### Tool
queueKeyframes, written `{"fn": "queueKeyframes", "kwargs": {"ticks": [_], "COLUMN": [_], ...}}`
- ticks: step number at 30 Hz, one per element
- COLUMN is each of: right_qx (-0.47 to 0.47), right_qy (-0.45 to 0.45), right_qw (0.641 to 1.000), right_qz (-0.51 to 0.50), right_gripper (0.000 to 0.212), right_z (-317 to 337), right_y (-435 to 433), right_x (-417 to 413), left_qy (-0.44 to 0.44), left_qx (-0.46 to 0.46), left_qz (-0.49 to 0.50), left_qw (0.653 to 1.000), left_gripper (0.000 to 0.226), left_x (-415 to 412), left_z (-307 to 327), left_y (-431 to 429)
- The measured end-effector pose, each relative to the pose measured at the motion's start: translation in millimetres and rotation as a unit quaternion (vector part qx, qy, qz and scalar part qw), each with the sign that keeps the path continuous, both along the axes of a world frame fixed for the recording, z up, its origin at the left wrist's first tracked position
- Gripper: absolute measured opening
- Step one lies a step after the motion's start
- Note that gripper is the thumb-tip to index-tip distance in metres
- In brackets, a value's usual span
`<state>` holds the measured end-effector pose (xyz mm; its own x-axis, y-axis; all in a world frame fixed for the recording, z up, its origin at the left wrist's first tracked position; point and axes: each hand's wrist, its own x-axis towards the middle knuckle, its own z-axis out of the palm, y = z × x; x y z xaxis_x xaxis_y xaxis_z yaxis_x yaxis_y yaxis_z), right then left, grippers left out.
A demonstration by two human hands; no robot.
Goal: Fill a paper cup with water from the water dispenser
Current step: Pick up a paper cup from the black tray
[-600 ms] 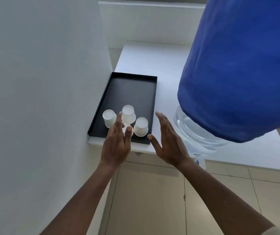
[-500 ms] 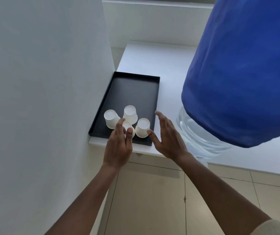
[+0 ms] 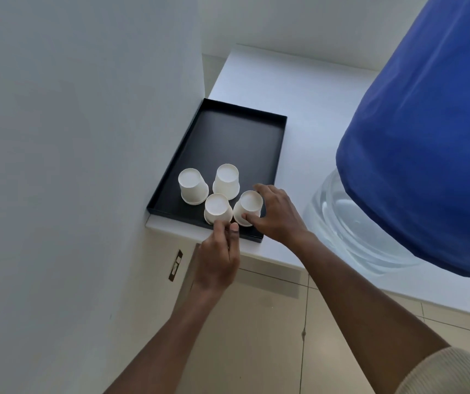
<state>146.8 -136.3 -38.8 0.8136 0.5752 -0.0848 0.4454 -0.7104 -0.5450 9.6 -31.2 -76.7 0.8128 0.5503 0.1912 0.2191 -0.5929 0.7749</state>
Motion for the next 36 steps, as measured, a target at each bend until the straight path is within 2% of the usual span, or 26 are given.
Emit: {"fn": "queueKeyframes", "kwargs": {"ticks": [3,9,16,18,32,36], "right_qx": [0.008,0.043,0.105,0.116,0.181,0.197], "right_qy": [-0.008,-0.04,-0.054,-0.053,-0.082,-0.088], "right_qw": [1.0,0.998,0.993,0.991,0.979,0.975], "right_qz": [0.002,-0.012,-0.028,-0.036,-0.05,-0.048], "right_gripper": [0.059,0.05,0.049,0.051,0.051,0.052], "right_z": [-4.9,-6.1,-1.9,-2.2,-1.2,4.0], "right_y": [0.6,-3.9,-10.6,-11.8,-16.5,-17.4], "right_x": [-0.3,0.8,4.2,5.2,2.6,-1.4], "left_qy": [0.001,0.018,0.046,0.06,0.061,0.056], "left_qx": [-0.005,-0.011,-0.03,-0.052,-0.037,-0.027], "left_qz": [0.005,0.004,-0.011,-0.004,0.031,0.035], "left_qw": [1.0,1.0,0.998,0.997,0.997,0.997], "left_gripper": [0.022,0.029,0.073,0.079,0.055,0.056], "left_x": [-1.5,3.1,23.4,32.7,50.2,50.3], "left_z": [-6.6,-20.4,-21.6,-24.6,-33.2,-31.3], "left_y": [0.9,-0.7,-6.3,-10.0,-14.6,-15.4]}}
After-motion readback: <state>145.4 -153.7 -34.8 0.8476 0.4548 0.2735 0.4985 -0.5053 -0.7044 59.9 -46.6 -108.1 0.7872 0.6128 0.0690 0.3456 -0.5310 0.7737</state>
